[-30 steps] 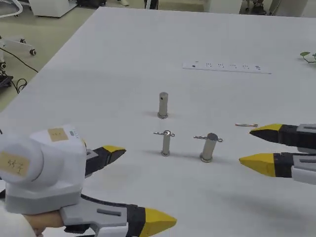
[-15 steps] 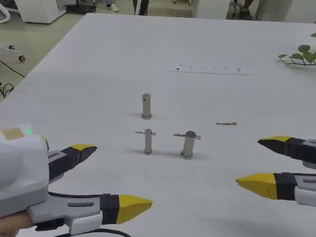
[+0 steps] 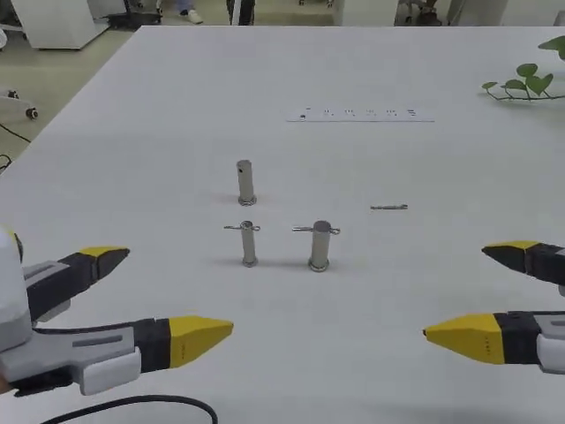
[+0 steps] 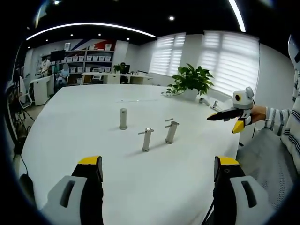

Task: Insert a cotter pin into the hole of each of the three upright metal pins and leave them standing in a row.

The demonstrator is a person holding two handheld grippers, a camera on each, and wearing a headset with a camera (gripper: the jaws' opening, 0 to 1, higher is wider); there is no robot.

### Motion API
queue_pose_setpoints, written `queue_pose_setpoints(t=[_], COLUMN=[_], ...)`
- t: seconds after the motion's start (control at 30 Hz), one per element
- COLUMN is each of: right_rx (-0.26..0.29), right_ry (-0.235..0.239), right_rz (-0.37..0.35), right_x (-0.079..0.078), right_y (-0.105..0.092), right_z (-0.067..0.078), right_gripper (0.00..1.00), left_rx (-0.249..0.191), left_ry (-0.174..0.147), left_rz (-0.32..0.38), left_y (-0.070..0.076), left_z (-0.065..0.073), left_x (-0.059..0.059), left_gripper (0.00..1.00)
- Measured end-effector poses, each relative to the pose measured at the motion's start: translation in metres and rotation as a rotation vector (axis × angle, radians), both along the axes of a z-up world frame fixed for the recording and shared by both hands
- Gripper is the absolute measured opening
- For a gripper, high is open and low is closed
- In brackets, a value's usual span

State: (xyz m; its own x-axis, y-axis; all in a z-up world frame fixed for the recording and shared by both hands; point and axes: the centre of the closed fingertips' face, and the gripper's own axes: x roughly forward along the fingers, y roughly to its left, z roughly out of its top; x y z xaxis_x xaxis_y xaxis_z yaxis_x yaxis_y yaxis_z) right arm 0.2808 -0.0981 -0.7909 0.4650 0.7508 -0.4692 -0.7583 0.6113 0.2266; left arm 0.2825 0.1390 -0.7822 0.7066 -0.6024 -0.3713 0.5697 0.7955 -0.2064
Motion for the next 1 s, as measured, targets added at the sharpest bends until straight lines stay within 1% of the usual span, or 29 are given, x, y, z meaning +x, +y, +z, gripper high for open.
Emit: queue_pose_setpoints(t=[0.07,0.13,0.2,0.23,0.27,0.33,0.37,0.4,0.43,0.5,0.57,0.63,0.67,0.77,0.8,0.87,0.9,0.97,1.0], right_rx=[-0.001,0.002,0.009,0.011,0.013,0.014,0.015,0.016,0.018,0.019,0.016,0.016,0.017,0.017,0.014,0.015,0.014,0.018,0.020], right_ry=[0.010,0.015,0.015,0.016,0.015,0.012,0.011,0.012,0.012,0.011,0.008,0.005,0.004,0.003,0.009,0.015,0.019,0.022,0.023], right_rz=[-0.007,-0.013,-0.018,-0.019,-0.021,-0.031,-0.034,-0.038,-0.041,-0.046,-0.051,-0.055,-0.058,-0.069,-0.074,-0.081,-0.087,-0.097,-0.102], right_x=[-0.003,-0.006,-0.008,-0.009,-0.010,-0.009,-0.009,-0.009,-0.009,-0.009,-0.009,-0.009,-0.009,-0.008,-0.008,-0.008,-0.008,-0.008,-0.007], right_y=[0.000,0.000,0.002,0.002,0.002,0.002,0.002,0.002,0.002,0.002,0.001,0.000,-0.001,-0.003,-0.004,-0.005,-0.006,-0.008,-0.008], right_z=[-0.002,-0.003,-0.002,-0.001,-0.001,0.000,0.001,0.001,0.002,0.002,0.003,0.004,0.005,0.005,0.003,0.002,0.002,0.002,0.002], right_gripper=[1.00,1.00,1.00,1.00,1.00,1.00,1.00,1.00,1.00,1.00,1.00,1.00,1.00,1.00,1.00,0.99,0.99,0.99,0.99], left_rx=[0.001,-0.010,-0.037,-0.057,-0.065,-0.080,-0.081,-0.078,-0.068,-0.081,-0.090,-0.081,-0.084,-0.086,-0.076,-0.055,-0.054,-0.041,-0.031], left_ry=[0.002,0.003,0.003,-0.004,-0.006,-0.024,-0.028,-0.040,-0.050,-0.063,-0.085,-0.097,-0.101,-0.104,-0.105,-0.122,-0.115,-0.090,-0.086], left_rz=[0.005,0.012,0.020,0.020,0.019,0.031,0.037,0.052,0.065,0.088,0.103,0.110,0.112,0.096,0.087,0.057,0.055,0.032,0.024], left_y=[0.000,0.000,-0.004,-0.008,-0.009,-0.011,-0.012,-0.010,-0.009,-0.008,-0.008,-0.009,-0.010,-0.016,-0.019,-0.025,-0.027,-0.033,-0.035], left_z=[0.001,0.001,0.004,0.008,0.009,0.015,0.017,0.019,0.020,0.026,0.033,0.039,0.042,0.048,0.048,0.048,0.047,0.041,0.038], left_x=[0.003,0.006,0.011,0.013,0.015,0.023,0.028,0.034,0.040,0.053,0.064,0.081,0.087,0.104,0.112,0.122,0.127,0.136,0.139], left_gripper=[0.99,0.99,0.99,0.99,0.99,0.99,0.99,0.99,0.99,0.99,0.99,0.99,0.99,0.95,0.93,0.87,0.85,0.87,0.88])
